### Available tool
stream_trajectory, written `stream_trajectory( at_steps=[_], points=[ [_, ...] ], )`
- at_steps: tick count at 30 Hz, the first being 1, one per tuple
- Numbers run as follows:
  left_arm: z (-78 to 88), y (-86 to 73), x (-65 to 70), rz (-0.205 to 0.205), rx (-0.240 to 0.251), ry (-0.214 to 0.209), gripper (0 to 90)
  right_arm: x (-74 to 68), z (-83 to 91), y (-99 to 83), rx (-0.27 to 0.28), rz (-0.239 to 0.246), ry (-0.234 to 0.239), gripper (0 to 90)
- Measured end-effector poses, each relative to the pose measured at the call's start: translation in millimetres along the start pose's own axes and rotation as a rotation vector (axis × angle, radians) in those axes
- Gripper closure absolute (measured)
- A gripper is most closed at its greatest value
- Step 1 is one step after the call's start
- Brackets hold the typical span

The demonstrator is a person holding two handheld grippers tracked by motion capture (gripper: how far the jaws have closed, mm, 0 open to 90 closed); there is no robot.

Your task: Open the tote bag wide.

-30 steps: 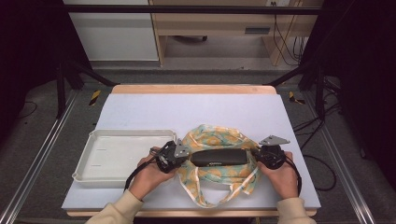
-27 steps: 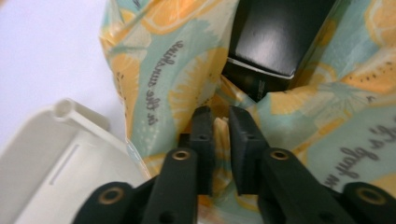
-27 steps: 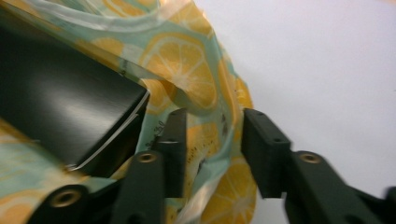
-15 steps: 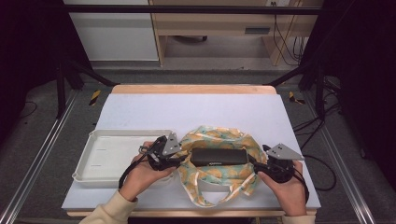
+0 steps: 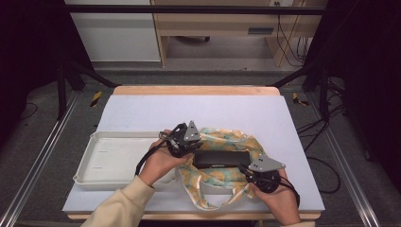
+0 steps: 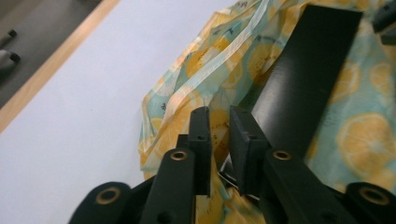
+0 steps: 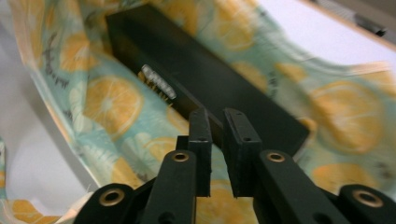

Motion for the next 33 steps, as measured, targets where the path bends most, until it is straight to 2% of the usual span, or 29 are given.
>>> stream_trajectory(
  at_steps=[3, 5, 7, 9, 10, 11, 12, 16, 21, 27, 28, 33],
  points=[
    [-12.3, -2.9, -4.1, -0.001, -0.032, 0.011, 81.7, -4.5, -5.1, -3.0, -0.027, 0.009, 0.02, 83.9],
    [-25.6, -9.5, -10.1, 0.013, -0.069, 0.037, 82.8, -8.6, -11.2, -10.2, -0.065, 0.011, 0.041, 85.4],
    [-32.7, -13.8, -12.6, 0.029, -0.08, 0.043, 83.0, -10.3, -14.3, -15.0, -0.095, 0.009, 0.05, 85.8],
    [-35.6, -15.8, -13.6, 0.033, -0.089, 0.04, 83.0, -10.4, -15.4, -17.1, -0.111, 0.006, 0.055, 85.8],
    [-40.7, -20.0, -15.4, 0.04, -0.11, 0.043, 83.0, -9.9, -17.9, -22.4, -0.142, -0.007, 0.06, 85.8],
    [-40.7, -20.0, -15.4, 0.04, -0.11, 0.043, 83.0, -9.9, -18.7, -24.2, -0.153, -0.009, 0.062, 85.9],
    [-45.6, -25.2, -18.1, 0.046, -0.137, 0.045, 83.1, -10.3, -20.0, -26.6, -0.164, -0.012, 0.063, 86.0],
    [-51.2, -35.5, -22.4, 0.075, -0.169, 0.035, 83.4, -11.1, -20.8, -29.5, -0.178, -0.024, 0.074, 86.0],
    [-53.3, -44.0, -26.7, 0.102, -0.19, 0.023, 84.5, -11.7, -20.2, -31.0, -0.181, -0.032, 0.084, 86.0],
    [-53.4, -44.9, -27.6, 0.102, -0.192, 0.021, 89.4, -11.7, -14.0, -26.6, -0.153, -0.033, 0.09, 86.9],
    [-53.6, -45.4, -27.8, 0.105, -0.193, 0.02, 90.0, -8.8, -6.6, -21.1, -0.126, -0.036, 0.074, 88.5],
    [-52.9, -45.4, -27.8, 0.107, -0.191, 0.02, 90.0, 5.1, 9.2, -6.0, -0.054, -0.044, 0.015, 90.0]
  ],
)
Point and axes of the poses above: each handheld gripper's, and its own axes: z roughly backward along the jaws, y roughly out of its top, x roughly to its right, the point moved 4 cm from there along -z, roughly forward along the jaws, and after that the axes turned 12 degrees about x, right-handed, at the moved point
